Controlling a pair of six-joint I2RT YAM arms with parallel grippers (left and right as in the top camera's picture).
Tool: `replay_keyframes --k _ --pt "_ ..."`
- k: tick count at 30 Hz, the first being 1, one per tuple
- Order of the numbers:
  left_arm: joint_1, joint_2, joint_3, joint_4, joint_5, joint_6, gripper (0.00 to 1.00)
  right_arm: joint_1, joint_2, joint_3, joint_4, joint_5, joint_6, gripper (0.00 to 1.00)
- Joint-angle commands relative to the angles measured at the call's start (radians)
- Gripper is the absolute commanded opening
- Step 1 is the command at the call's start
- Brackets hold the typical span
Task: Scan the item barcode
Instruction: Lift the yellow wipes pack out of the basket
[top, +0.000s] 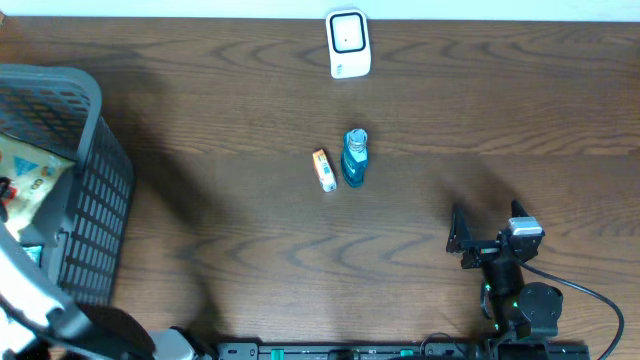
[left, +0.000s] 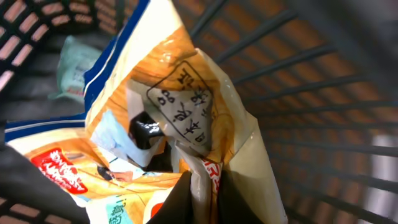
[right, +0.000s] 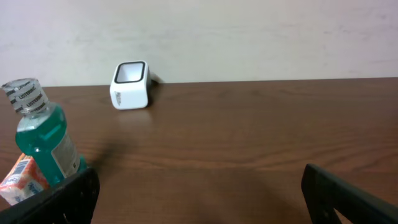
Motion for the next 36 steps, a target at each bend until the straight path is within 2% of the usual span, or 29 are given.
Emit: replay_keyframes --k 1,7,14,18,22,30,33,36 --pt "0.0 -0.067 0.008 0.058 -0.035 0.021 0.07 0.003 -0.001 -0.001 -0.004 0.003 -0.013 0.99" --pt "0.0 -0.219 0.008 0.163 0.007 0.028 0.07 0.003 -0.002 -0.001 -0.004 0.003 -0.013 0.99" --pt "-0.006 -0.373 0.008 0.231 0.318 0.028 0.07 0.003 -0.001 -0.001 -0.004 0.003 -0.013 0.99" --pt "-0.063 -0.403 0.008 0.293 0.526 0.066 0.07 0.003 -0.001 -0.001 -0.004 0.003 -0.013 0.99" --pt "-0.18 -0.401 0.007 0.321 0.653 0.236 0.07 0.003 -0.001 -0.001 -0.004 0.003 -0.013 0.99" --pt "-0.512 -0.346 0.002 0.225 0.654 0.748 0.07 0.003 -0.001 -0.001 -0.004 0.003 -0.013 0.99" --pt "-0.613 -0.304 -0.009 0.177 0.654 0.904 0.07 0.003 -0.001 -0.001 -0.004 0.003 -0.013 0.99" --pt "-0.695 -0.248 -0.016 0.143 0.653 0.999 0.07 0.003 -0.001 -0.001 -0.004 0.003 -0.013 0.99"
